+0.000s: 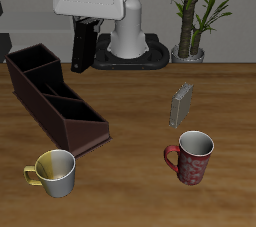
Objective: Place the black book into the right desk caddy's right compartment
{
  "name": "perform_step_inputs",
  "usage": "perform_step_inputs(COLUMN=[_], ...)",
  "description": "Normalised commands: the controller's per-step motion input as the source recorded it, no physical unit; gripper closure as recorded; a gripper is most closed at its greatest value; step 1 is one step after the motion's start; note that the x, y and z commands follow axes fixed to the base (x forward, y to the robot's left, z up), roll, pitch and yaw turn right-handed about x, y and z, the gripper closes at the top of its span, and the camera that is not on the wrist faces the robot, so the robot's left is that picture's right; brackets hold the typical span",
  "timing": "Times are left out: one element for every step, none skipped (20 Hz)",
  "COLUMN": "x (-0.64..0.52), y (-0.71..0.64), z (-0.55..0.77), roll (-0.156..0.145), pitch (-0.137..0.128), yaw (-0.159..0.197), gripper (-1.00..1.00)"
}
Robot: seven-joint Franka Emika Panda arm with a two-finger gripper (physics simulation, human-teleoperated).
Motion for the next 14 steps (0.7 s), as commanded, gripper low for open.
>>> perform_step_inputs(x=[-0.25, 0.00, -0.14, 0.00, 0.00, -0.75, -0.15, -0.04, -0.42, -0.24, -0.23, -0.20, -0.15, -0.20], y=[-0.34, 0.00, -0.23, 0.00, 0.00, -1.38, -0.24, -0.20, -0.56, -0.39, -0.52, -0.40, -0.33, -0.58], z=[0.02, 0.00, 0.04, 0.00, 0.00, 0.11, 0.08, 0.02, 0.19, 0.05, 0.01, 0.03, -0.04, -0.11], roll=[-0.087, 0.000, -0.037, 0.000, 0.000, -0.194, -0.053, -0.003, -0.066, 0.022, -0.084, -0.023, 0.027, -0.084], pitch=[-0.021, 0.000, -0.033, 0.000, 0.000, 0.007, -0.033, 0.051, -0.041, 0.031, 0.017, 0.021, 0.026, 0.077], yaw=[-0.016, 0.000, 0.073, 0.000, 0.000, 0.088, 0.020, -0.057, -0.046, -0.101, -0.084, -0.038, -0.035, -0.155], gripper=[1.00, 1.00, 1.00, 1.00, 1.00, 1.00, 1.00, 1.00, 1.00, 1.00, 1.00, 1.00, 1.00, 1.00])
